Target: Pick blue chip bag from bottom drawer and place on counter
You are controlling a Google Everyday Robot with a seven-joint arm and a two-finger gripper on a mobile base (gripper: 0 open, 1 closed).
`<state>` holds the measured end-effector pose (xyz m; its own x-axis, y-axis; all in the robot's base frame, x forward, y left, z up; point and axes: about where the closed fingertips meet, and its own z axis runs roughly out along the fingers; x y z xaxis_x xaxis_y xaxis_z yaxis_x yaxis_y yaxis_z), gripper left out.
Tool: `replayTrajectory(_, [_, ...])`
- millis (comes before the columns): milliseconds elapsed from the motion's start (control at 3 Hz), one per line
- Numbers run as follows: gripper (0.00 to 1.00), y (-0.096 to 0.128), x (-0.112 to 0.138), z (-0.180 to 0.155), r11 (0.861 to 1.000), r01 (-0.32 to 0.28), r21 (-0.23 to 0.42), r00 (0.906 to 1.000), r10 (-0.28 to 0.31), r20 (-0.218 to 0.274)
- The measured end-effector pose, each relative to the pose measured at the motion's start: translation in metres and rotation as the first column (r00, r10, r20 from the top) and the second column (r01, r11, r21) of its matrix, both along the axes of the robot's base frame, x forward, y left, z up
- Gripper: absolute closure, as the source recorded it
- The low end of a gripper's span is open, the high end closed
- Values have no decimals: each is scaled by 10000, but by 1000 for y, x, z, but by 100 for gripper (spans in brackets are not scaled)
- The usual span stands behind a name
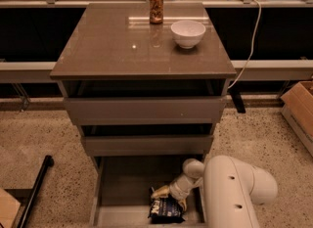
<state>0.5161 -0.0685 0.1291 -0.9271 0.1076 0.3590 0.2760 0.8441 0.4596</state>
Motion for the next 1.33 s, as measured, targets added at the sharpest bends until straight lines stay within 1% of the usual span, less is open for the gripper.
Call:
replayTrajectory(333, [42,0,0,3,10000,0,0,10000,0,1])
replayTrajectory(667, [64,0,0,4,10000,0,0,10000,0,1])
replayTrajectory(1000, [89,2,6,29,9999,-131,-66,9983,135,560])
replayTrajectory(1333, [100,4,26,96,9990,-358,-257,9783,403,2033])
